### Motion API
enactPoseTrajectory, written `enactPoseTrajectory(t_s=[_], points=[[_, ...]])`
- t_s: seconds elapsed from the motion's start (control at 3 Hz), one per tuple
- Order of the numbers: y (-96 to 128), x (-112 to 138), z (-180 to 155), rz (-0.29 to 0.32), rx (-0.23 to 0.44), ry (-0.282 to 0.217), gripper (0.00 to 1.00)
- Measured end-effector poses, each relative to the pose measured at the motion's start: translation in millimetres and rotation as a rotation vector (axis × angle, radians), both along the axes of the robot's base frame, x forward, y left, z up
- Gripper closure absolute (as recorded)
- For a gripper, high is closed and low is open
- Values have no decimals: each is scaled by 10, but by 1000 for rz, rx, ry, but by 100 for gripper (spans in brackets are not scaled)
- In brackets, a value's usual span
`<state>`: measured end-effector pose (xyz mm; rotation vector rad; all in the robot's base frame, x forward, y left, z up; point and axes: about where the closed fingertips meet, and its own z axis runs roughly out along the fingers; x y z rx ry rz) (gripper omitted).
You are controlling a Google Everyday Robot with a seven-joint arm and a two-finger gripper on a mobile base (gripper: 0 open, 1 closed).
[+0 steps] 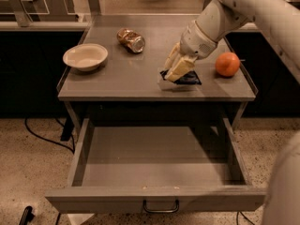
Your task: Place rxbar blueberry into top drawer
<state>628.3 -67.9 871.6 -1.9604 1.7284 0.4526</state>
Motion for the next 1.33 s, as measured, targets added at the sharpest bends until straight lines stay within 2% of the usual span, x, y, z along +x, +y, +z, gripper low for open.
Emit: enactPoseTrajectory(t_s=[0.33,0.67,1.0,1.33], points=[[38,-376,139,8,27,-17,100],[104,-717,151,-10,86,-4,100],[214,-1087,88,-22,185,9,100],[309,-1449,-21,-13,321,-2,100]])
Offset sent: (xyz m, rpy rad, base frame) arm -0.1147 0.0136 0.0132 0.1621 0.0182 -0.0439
